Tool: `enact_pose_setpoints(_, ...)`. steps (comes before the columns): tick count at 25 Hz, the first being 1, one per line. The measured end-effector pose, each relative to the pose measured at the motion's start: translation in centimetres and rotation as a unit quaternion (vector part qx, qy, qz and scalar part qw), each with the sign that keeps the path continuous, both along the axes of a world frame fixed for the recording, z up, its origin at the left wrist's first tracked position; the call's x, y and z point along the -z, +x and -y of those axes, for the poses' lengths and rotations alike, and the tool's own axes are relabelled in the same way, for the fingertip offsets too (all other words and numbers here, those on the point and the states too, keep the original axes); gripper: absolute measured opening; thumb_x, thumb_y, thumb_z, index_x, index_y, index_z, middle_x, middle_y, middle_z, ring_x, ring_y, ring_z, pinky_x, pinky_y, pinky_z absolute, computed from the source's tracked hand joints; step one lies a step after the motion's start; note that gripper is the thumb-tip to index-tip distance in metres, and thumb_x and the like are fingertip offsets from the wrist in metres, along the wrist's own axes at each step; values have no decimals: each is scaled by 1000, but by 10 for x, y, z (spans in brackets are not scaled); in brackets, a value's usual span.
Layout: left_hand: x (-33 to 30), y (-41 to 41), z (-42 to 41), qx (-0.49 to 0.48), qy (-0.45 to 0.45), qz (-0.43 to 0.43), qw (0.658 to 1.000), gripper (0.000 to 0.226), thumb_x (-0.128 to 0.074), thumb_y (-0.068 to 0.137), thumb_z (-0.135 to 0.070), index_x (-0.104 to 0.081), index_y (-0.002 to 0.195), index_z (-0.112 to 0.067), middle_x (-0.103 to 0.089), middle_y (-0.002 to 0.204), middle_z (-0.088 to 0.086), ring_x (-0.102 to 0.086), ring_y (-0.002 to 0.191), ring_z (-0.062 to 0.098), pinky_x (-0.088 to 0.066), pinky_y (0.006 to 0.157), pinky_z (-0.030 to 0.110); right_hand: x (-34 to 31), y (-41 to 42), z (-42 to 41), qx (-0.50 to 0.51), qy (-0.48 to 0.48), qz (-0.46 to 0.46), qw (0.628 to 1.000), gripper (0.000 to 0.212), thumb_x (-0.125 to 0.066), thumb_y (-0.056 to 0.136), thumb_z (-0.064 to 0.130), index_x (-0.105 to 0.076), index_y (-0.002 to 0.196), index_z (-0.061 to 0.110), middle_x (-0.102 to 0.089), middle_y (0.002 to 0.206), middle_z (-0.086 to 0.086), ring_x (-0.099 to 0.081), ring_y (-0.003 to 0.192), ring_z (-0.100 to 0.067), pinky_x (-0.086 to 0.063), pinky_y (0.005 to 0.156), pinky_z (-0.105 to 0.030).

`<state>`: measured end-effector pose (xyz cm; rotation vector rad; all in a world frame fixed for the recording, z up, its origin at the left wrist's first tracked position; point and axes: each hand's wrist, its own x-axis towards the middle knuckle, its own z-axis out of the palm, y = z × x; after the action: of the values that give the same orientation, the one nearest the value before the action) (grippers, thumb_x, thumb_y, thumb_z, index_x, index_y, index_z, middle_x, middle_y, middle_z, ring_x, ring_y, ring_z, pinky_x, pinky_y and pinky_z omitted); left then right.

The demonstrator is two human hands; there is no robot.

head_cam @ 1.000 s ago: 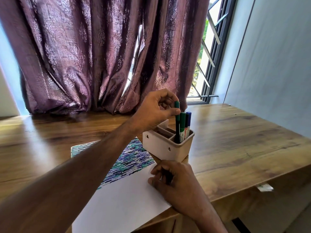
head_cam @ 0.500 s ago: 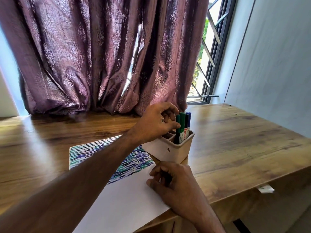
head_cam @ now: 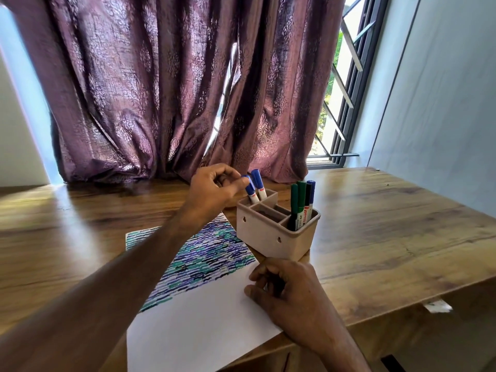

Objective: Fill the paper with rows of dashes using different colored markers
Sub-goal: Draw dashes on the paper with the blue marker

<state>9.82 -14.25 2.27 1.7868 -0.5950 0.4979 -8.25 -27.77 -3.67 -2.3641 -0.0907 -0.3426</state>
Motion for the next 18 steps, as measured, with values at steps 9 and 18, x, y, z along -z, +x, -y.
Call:
enact_pose_setpoints(9,-6,0,19,-22,55,7,998,8,-74,85,-20,-73,91,-14,-59,63,-6,-48,51,-4,-40,51,11,0,-1,0,9,6,10,1000,17,-73,80,44,-70,92,32,-64,81,23,-58,73,2,-46,58,-9)
enact_pose_setpoints(18,-28,-8,-39,139,-334,-138,922,24,-48,101,-24,-57,80,-16,-48,57,-3,-39,46,9,-23,45,24,0,-1,-1,8,-3,13,1000,19,-68,83,47,-70,95,32,-65,83,24,-60,76,0,-52,62,-12)
